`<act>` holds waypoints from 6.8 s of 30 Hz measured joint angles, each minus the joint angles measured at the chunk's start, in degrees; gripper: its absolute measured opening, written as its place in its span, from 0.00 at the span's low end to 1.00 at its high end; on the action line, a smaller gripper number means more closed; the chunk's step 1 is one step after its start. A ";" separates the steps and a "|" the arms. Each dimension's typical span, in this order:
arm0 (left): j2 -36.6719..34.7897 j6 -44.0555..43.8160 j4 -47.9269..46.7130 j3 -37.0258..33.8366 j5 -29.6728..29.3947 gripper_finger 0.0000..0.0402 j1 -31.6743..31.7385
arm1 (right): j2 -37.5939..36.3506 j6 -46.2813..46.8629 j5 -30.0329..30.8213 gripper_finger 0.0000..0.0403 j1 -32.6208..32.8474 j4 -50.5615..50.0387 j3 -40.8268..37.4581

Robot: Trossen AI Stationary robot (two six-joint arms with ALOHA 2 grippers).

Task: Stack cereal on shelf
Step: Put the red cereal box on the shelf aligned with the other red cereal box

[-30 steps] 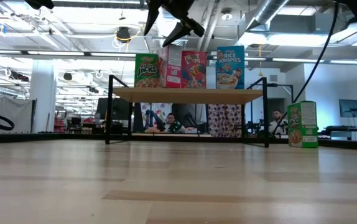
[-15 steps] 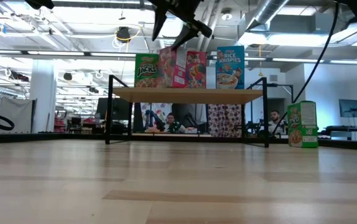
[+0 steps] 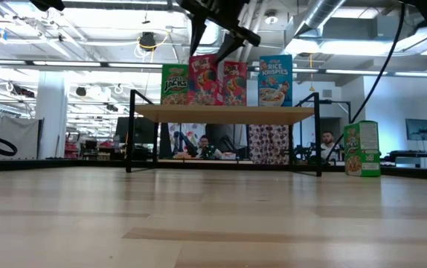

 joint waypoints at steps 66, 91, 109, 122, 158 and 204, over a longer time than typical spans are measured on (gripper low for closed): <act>-0.02 -2.36 0.00 0.00 0.01 0.27 0.01 | 0.37 -36.22 -21.64 0.72 -8.78 31.06 10.71; -0.01 11.62 12.50 0.02 -22.00 0.27 0.08 | -5.31 -42.89 -21.47 0.72 -9.68 22.46 10.78; 3.77 43.30 36.80 0.02 -12.29 0.45 12.99 | -14.02 -46.64 -21.12 0.72 -7.10 18.18 10.73; 16.96 41.46 42.11 0.02 -2.43 0.45 32.53 | -17.38 -46.76 -21.14 0.72 -8.61 11.04 10.75; 40.62 39.19 46.20 0.02 7.92 0.45 39.80 | -14.46 -47.41 -21.14 0.72 -13.88 -5.17 10.73; 37.58 35.27 40.31 0.00 9.18 0.39 38.21 | -14.49 -47.25 -21.14 0.72 -14.03 -5.61 10.71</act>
